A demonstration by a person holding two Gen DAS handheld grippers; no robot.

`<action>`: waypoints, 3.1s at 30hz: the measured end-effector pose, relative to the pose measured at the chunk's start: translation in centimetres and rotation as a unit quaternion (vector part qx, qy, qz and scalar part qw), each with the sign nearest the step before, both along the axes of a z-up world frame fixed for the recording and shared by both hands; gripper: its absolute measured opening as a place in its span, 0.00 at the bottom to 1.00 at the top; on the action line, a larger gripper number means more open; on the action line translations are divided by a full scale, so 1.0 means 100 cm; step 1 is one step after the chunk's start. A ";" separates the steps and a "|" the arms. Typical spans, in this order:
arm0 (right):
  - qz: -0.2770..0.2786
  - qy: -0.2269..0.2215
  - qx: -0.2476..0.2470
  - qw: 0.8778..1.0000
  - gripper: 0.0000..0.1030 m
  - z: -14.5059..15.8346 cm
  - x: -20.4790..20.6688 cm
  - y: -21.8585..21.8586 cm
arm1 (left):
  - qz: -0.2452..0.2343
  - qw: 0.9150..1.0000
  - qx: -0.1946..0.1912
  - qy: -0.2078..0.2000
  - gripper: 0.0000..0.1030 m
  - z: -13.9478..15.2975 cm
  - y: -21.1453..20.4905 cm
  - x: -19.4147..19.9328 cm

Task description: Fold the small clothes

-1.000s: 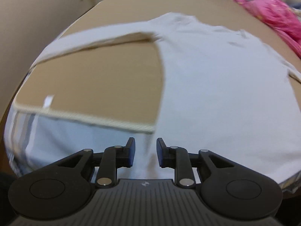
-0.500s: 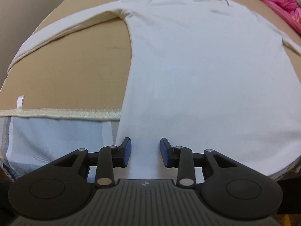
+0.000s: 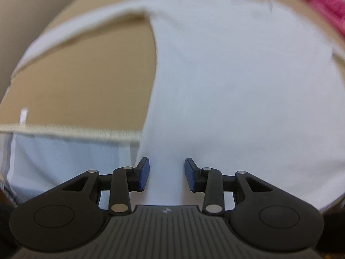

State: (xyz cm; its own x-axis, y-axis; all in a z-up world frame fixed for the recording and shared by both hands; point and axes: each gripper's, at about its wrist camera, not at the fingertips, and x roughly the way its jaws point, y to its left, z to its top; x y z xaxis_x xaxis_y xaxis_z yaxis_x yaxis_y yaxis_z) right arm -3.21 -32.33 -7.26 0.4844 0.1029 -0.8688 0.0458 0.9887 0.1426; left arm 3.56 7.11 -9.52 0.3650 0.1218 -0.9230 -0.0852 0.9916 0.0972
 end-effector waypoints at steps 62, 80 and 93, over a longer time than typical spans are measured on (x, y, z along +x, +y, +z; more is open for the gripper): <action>0.005 0.016 -0.037 0.999 0.45 -0.007 0.004 0.019 | 0.006 0.999 -0.036 -0.022 0.45 0.014 0.001 -0.011; 0.003 -0.024 -0.036 0.999 0.49 0.006 0.006 0.021 | -0.001 0.999 -0.034 -0.016 0.48 0.005 -0.001 -0.006; 0.008 -0.033 -0.038 0.999 0.49 0.007 0.011 0.022 | 0.008 0.999 -0.042 -0.031 0.48 0.010 0.002 -0.008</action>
State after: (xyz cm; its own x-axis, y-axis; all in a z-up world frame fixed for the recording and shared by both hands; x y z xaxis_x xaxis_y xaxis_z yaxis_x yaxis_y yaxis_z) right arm -2.16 -30.08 -6.51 0.5401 0.0470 -0.8403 0.0225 0.9973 0.0702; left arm 2.74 7.26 -8.47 0.4207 0.0510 -0.9058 -0.1034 0.9946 0.0079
